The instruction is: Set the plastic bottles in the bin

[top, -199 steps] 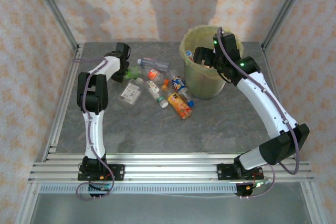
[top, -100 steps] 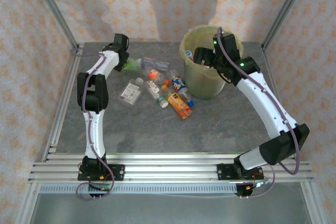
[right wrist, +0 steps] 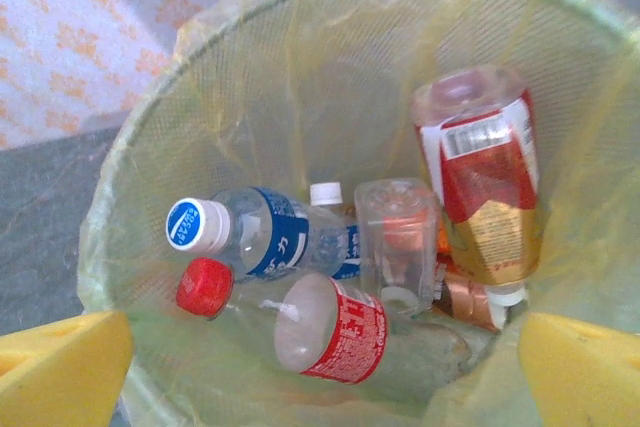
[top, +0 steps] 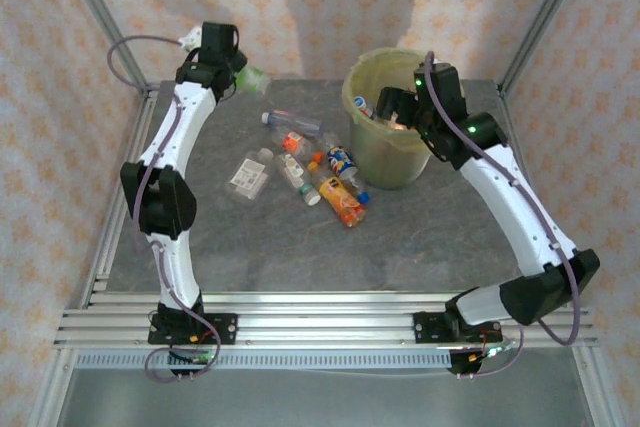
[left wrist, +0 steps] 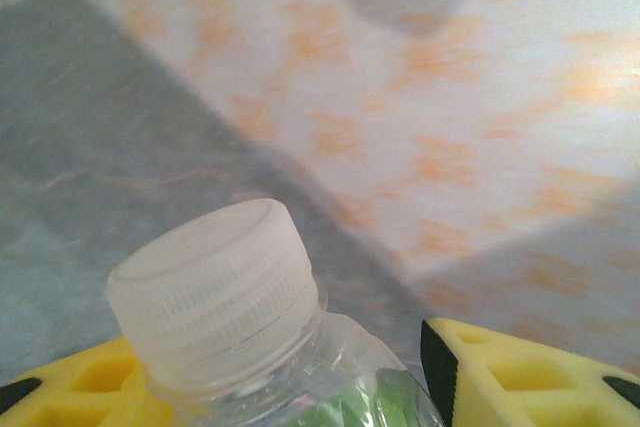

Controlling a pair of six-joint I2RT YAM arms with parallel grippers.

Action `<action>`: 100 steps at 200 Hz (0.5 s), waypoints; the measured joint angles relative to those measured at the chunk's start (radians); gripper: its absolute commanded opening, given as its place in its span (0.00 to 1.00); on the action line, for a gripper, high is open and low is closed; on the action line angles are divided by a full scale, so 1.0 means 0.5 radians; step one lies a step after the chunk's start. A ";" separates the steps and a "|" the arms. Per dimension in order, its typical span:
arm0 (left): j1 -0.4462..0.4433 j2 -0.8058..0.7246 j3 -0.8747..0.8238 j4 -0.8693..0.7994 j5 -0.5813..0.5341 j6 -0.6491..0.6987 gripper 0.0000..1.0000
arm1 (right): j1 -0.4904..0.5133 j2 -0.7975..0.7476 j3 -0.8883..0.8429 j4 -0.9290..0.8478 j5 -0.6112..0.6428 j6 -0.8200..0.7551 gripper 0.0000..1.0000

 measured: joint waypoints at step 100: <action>-0.671 0.088 0.522 0.316 0.143 0.472 0.46 | 0.000 -0.359 -0.116 -0.085 0.349 0.059 0.99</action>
